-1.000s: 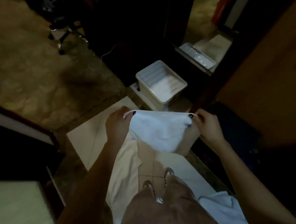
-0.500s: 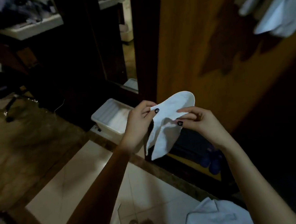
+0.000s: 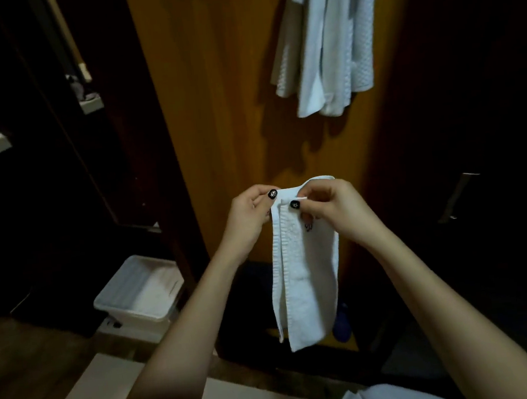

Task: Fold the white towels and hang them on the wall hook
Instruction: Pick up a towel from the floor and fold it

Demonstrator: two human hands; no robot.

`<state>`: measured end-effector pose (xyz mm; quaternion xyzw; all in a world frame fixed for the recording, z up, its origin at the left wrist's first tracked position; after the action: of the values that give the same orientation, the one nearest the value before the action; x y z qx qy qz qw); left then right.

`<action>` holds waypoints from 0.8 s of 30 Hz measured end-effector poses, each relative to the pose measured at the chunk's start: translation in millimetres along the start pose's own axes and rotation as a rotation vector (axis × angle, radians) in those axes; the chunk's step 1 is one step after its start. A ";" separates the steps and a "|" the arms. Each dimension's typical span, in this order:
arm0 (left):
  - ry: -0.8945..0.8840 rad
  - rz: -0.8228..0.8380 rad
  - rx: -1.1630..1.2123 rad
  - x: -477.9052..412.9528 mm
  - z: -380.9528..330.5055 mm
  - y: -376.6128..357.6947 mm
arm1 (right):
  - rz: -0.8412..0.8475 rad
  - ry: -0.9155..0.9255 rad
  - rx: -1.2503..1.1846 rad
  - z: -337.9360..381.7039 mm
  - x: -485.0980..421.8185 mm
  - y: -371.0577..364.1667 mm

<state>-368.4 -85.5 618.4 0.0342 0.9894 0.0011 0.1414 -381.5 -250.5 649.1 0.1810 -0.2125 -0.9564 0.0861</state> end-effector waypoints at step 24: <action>-0.011 -0.014 0.177 -47.1 -16.2 -51.8 | -0.179 -0.085 0.544 -18.9 -8.0 104.2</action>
<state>-331.3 -140.2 646.5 0.0398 0.9850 -0.0873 0.1432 -357.8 -348.9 681.2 0.1754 -0.4480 -0.8747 -0.0594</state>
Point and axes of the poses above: each hand's wrist, its own x-axis away from the middle knuckle, its own y-axis out of the back of the hand, z = x × y, the point moved 3 cm from there along -x, towards the middle knuckle, and after that the axes turned 2 degrees about -x, right-handed, at the moved point
